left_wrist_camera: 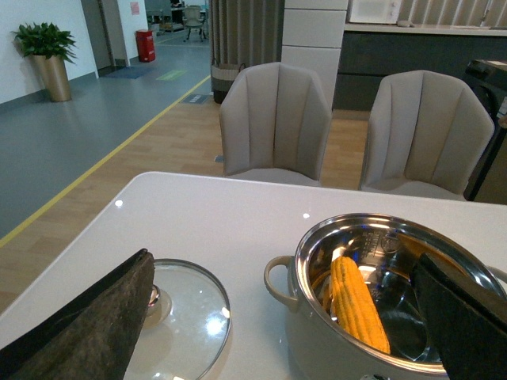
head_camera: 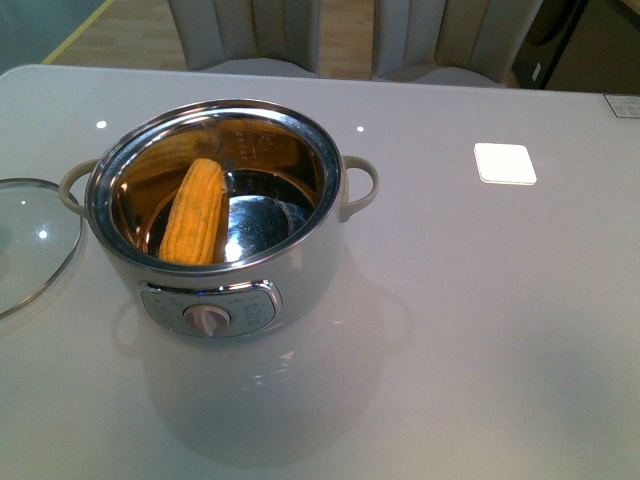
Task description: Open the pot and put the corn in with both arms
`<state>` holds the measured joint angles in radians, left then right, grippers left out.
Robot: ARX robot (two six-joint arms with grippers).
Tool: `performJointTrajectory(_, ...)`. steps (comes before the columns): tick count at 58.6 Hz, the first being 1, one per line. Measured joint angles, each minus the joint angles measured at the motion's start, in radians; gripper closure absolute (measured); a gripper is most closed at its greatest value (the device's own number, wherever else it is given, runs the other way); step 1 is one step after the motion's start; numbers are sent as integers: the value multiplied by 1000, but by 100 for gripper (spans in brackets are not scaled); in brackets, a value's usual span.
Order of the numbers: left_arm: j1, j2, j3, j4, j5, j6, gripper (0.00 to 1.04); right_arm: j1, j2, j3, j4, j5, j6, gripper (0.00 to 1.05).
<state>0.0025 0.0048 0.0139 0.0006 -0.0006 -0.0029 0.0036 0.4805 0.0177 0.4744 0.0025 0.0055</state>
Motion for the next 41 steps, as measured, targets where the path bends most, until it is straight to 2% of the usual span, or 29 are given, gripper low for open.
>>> performJointTrajectory(41,0,0,0,0,0,0,7,0,-268,0,-261,0,0,103)
